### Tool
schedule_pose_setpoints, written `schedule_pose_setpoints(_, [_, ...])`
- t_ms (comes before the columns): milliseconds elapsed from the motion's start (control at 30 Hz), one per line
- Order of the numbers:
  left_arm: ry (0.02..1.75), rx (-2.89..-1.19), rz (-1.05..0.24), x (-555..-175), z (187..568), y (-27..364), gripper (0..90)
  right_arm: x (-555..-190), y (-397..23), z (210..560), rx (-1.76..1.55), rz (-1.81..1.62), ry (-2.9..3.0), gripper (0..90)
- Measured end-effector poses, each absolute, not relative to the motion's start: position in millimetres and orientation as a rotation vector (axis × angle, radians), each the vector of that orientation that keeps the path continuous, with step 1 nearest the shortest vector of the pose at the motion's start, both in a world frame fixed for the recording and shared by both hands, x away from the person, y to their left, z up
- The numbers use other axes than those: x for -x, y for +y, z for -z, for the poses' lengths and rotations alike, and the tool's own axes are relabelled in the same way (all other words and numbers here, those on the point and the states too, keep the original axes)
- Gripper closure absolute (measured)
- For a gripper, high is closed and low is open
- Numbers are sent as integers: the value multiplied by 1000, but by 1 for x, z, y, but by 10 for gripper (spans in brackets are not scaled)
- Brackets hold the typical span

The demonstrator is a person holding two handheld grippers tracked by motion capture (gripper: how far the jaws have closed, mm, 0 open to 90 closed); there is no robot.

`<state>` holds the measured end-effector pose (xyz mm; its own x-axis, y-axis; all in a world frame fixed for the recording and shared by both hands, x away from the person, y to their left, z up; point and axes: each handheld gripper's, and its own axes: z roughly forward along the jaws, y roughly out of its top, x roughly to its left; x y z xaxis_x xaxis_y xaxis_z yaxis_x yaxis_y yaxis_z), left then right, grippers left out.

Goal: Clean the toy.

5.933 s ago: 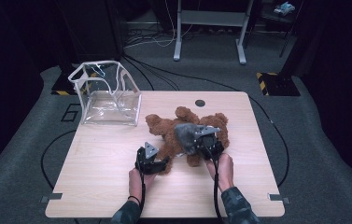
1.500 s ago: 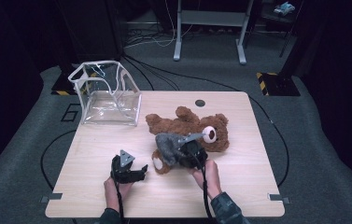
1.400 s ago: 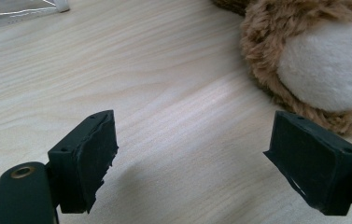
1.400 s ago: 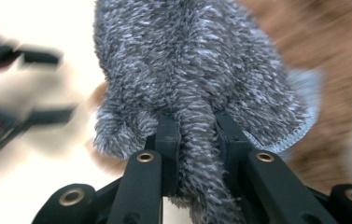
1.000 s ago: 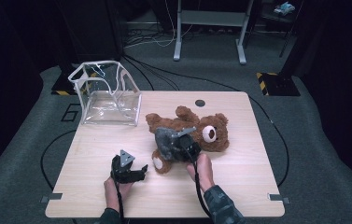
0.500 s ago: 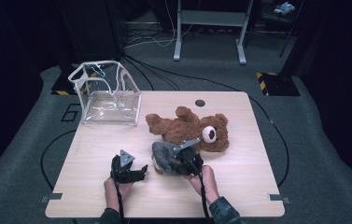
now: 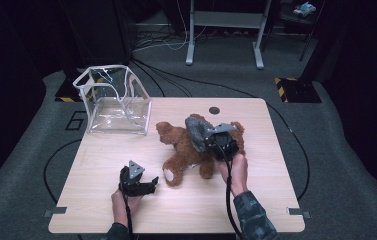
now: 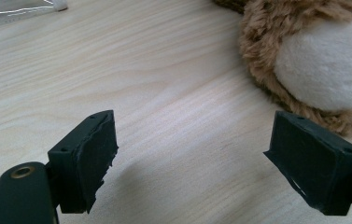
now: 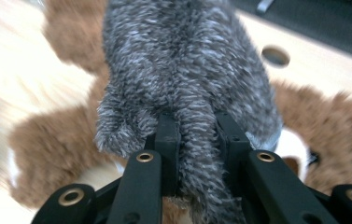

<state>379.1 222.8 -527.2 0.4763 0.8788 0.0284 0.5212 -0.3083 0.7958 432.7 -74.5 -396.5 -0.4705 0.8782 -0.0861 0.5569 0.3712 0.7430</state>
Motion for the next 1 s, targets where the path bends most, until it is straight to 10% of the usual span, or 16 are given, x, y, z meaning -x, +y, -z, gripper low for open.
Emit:
schedule_pose_setpoints(300, [1156, -1987, -608, -379, 527, 223, 150, -421, -60, 457, -1254, -832, 2353, 746])
schedule_pose_setpoints(1000, [1162, -2004, -631, -380, 528, 220, 151, -447, -131, 395, -1373, -862, 2025, 748])
